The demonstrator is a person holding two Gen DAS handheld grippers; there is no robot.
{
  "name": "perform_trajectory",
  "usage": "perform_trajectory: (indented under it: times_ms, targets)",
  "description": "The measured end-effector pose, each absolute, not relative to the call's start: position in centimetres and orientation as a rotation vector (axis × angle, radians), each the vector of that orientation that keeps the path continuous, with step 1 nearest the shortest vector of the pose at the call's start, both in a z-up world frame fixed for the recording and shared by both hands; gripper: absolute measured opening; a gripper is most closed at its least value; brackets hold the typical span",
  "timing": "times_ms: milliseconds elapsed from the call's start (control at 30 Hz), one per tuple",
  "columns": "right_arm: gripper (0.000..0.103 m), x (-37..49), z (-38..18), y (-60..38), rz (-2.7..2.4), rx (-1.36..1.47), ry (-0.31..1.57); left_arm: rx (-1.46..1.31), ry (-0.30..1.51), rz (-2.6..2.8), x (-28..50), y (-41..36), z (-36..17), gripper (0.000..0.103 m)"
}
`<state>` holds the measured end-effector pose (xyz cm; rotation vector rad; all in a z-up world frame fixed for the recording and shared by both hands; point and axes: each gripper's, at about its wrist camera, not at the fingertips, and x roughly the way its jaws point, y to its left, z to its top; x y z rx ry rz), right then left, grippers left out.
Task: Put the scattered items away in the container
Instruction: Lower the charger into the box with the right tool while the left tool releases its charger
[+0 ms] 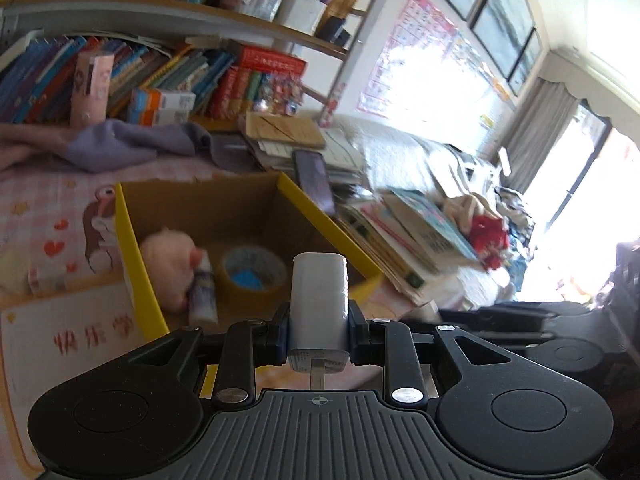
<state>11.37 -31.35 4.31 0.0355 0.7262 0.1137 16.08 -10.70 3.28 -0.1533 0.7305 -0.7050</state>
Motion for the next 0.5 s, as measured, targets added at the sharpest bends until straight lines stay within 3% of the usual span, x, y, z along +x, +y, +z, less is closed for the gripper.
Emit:
perform_trajectory:
  times_ms: [500]
  targets:
    - [0.025, 25.6, 2.9, -34.3, 0.359, 0.029, 0.755, -0.105, 0.864, -0.497, 23.1, -15.5, -0.5, 0.025]
